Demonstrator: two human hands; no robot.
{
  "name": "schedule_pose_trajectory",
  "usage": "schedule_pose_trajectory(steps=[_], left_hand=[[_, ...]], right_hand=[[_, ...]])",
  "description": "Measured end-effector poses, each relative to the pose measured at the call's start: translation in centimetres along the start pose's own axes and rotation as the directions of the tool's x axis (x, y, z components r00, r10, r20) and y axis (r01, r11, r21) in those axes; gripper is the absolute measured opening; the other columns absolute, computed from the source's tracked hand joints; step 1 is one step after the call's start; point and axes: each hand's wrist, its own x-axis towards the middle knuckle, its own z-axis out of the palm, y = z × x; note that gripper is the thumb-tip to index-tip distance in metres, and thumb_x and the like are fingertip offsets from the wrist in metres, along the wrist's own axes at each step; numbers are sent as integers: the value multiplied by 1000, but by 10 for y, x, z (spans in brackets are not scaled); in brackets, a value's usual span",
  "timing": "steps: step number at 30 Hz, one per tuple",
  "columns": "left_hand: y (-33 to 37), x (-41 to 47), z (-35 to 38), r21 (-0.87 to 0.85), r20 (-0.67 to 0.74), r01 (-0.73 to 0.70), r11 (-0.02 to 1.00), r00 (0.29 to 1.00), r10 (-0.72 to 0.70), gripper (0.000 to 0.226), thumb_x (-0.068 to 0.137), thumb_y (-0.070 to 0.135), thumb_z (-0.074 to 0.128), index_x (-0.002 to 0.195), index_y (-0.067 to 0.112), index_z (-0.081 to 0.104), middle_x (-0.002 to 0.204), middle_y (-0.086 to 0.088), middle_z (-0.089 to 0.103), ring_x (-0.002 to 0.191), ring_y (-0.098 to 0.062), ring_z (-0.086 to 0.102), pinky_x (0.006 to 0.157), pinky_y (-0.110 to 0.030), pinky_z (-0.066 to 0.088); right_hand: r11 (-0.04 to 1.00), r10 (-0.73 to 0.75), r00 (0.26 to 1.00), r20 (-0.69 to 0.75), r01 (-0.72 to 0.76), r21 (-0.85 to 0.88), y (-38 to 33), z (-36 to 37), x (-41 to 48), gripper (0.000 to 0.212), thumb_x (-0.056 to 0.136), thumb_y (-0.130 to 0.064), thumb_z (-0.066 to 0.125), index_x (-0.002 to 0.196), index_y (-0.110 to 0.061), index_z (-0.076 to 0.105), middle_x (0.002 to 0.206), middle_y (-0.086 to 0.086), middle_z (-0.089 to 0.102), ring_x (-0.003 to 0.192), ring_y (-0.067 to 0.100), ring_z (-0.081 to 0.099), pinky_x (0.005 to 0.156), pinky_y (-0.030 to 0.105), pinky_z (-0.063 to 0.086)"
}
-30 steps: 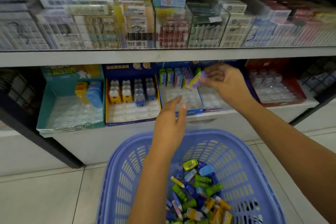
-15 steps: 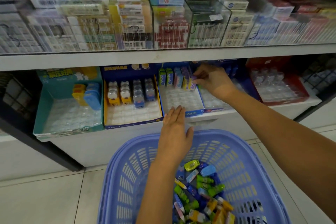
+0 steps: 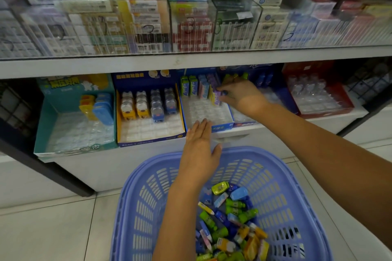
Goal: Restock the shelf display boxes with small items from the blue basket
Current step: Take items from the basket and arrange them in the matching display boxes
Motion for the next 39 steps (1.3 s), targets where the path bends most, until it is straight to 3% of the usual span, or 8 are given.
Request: schedule_pose_trajectory(steps=[4, 7, 10, 13, 16, 22, 32, 39], left_hand=[[2, -11, 5, -179, -187, -63, 982, 982, 29, 44, 100, 27, 44, 143, 18, 39, 151, 4, 35, 142, -11, 21, 114, -20, 18], [-6, -21, 26, -216, -249, -52, 975, 969, -3, 27, 98, 25, 47, 121, 19, 59, 118, 2, 61, 107, -12, 54, 87, -23, 44], [-29, -28, 65, -60, 83, 103, 993, 992, -98, 20, 98, 20, 46, 102, 8, 63, 97, -14, 66, 85, -27, 60, 70, -36, 46], [-60, -57, 109, 138, 459, 227, 964, 848, -265, 22, 96, 15, 43, 107, 5, 60, 106, -22, 63, 96, -35, 59, 76, -40, 46], [-88, -84, 142, 228, 611, 252, 941, 715, -339, 35, 92, 6, 44, 125, 11, 53, 118, -20, 60, 107, -36, 58, 90, -44, 49], [-109, -82, 156, 277, 560, 193, 941, 764, -321, 42, 91, 0, 48, 132, 13, 52, 141, -13, 43, 129, -30, 41, 107, -38, 35], [-112, -73, 181, 555, 474, 140, 820, 757, -450, 34, 95, 6, 46, 128, 5, 53, 142, -16, 39, 135, -33, 29, 111, -41, 32], [-124, -70, 171, 511, 394, 291, 809, 757, -521, 24, 95, 17, 52, 113, 7, 64, 142, -14, 34, 132, -33, 31, 108, -41, 34]], right_hand=[[995, -1, 998, -56, 6, 101, -12, 2, -49, 29, 90, -33, 59, 111, -13, 61, 100, 7, 63, 79, 15, 56, 69, 22, 37], [970, 58, 995, 87, -76, 229, -14, 31, -96, 12, 85, -31, 65, 88, -19, 62, 79, -2, 62, 67, 10, 55, 63, 20, 38], [975, 110, 871, 479, -188, 116, -10, 90, -138, 9, 86, -20, 63, 92, -13, 61, 90, 8, 63, 85, 24, 60, 65, 24, 40], [977, 183, 688, 703, -206, -52, -3, 152, -172, 25, 92, -15, 54, 115, -5, 56, 119, 18, 55, 107, 31, 55, 88, 38, 46], [973, 201, 617, 761, -216, -81, 7, 189, -197, 42, 98, -13, 44, 138, -4, 38, 142, 17, 40, 129, 29, 41, 105, 32, 33], [951, 295, 692, 659, -278, -134, 15, 225, -215, 64, 94, -42, 50, 144, -10, 24, 144, 12, 36, 128, 29, 42, 103, 38, 40], [961, 275, 631, 725, -183, -205, 21, 247, -197, 72, 88, -26, 60, 145, -8, 19, 147, 19, 29, 132, 34, 35, 107, 45, 31], [956, 294, 691, 660, -220, -195, 19, 256, -207, 66, 94, -23, 54, 145, -7, 16, 135, 17, 44, 108, 34, 58, 81, 40, 49]])
